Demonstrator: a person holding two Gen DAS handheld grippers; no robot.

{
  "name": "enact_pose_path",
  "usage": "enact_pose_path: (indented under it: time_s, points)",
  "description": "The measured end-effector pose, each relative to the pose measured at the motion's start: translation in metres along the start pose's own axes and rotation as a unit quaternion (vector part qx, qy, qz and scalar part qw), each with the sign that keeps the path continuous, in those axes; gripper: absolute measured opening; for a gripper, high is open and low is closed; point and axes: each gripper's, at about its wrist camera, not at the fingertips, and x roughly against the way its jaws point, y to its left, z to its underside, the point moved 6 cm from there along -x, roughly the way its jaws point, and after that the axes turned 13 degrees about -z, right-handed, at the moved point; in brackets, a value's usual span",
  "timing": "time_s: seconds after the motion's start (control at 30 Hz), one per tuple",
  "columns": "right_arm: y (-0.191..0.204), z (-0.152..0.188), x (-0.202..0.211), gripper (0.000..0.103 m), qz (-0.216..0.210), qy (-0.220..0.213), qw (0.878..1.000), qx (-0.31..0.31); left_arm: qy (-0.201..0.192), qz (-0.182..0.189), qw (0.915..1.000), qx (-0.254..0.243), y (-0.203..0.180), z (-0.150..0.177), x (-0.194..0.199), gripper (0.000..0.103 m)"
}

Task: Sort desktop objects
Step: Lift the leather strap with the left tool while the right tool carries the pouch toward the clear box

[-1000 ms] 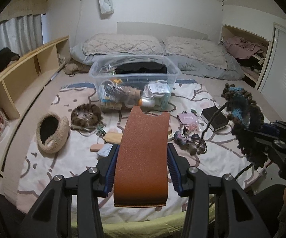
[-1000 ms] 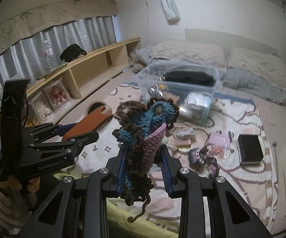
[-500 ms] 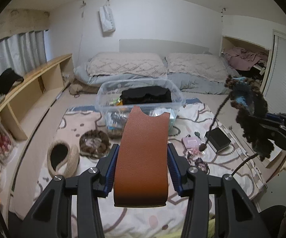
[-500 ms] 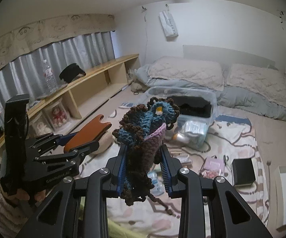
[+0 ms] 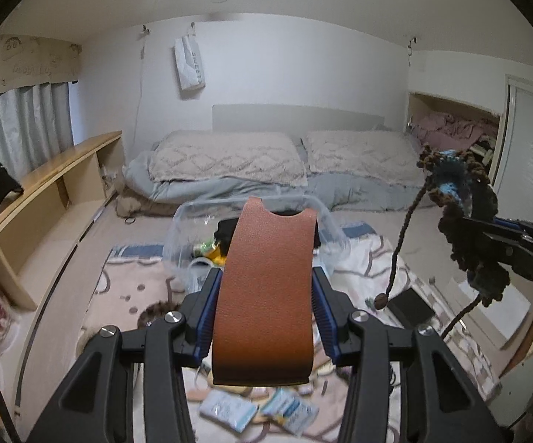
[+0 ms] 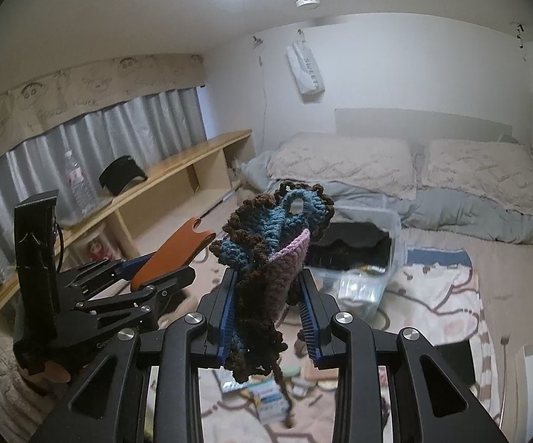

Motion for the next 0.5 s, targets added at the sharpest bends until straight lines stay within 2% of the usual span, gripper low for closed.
enact_pose_path:
  time_s: [0.23, 0.5]
  points:
    - [-0.038, -0.037, -0.017, 0.032, 0.016, -0.025, 1.0, -0.009, -0.026, 0.001, 0.9997, -0.004, -0.011, -0.039, -0.033, 0.046]
    - [-0.071, -0.072, -0.045, 0.032, 0.028, -0.048, 0.998, -0.002, -0.031, 0.001, 0.9994, 0.016, -0.014, -0.069, -0.076, 0.047]
